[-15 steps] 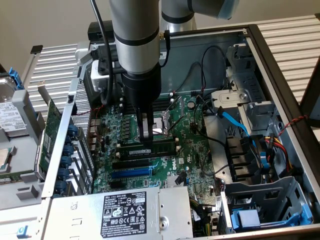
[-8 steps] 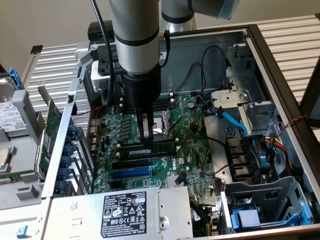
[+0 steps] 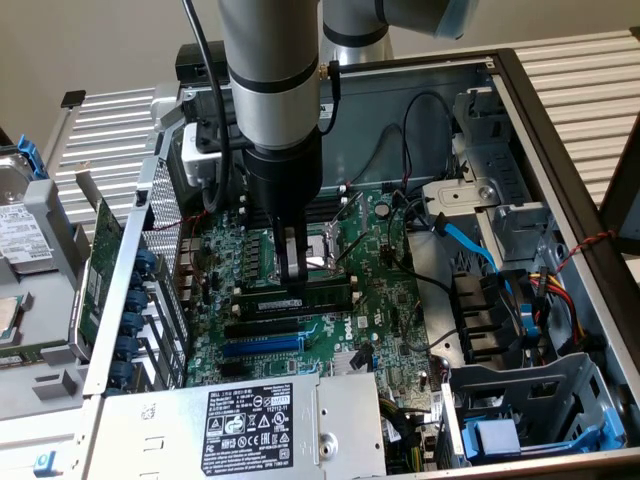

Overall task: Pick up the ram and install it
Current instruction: 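Press down the ram until it locks into place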

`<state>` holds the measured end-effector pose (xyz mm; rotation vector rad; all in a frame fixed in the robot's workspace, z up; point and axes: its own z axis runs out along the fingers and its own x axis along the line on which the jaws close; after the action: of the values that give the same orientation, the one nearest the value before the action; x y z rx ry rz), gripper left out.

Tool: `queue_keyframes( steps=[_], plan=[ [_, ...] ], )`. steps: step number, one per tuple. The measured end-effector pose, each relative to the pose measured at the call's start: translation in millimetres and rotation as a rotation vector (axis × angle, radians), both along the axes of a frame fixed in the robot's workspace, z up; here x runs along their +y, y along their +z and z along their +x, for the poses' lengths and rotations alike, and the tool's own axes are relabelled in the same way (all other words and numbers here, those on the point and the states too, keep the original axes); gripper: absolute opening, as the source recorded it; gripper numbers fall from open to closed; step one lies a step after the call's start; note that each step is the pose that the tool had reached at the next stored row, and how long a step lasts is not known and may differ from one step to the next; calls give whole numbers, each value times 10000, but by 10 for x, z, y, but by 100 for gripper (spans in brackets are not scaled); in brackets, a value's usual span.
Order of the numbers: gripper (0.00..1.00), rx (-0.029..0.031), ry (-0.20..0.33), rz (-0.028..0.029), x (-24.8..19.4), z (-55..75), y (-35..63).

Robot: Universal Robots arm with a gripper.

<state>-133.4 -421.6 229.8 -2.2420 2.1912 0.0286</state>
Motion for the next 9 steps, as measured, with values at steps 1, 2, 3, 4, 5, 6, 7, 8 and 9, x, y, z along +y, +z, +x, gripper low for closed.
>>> queue_keyframes(
  steps=[1, 2, 3, 4, 5, 6, 7, 8, 9],
  plan=[
    [11, 0, 11, -1, 0, 0, 0],
    [11, 0, 20, 0, 0, -1, 0],
    [11, -1, 29, 0, 0, -2, 0],
    [11, -1, 38, 0, 0, -4, 0],
    [11, 1, 47, 0, 0, -4, 0],
    [11, 1, 55, 0, 0, -5, -1],
    [11, 1, 62, -1, 0, -6, -2],
    [11, 2, 66, -2, -1, -7, -2],
    [11, 3, 70, -3, -1, -7, -4]
  ],
)
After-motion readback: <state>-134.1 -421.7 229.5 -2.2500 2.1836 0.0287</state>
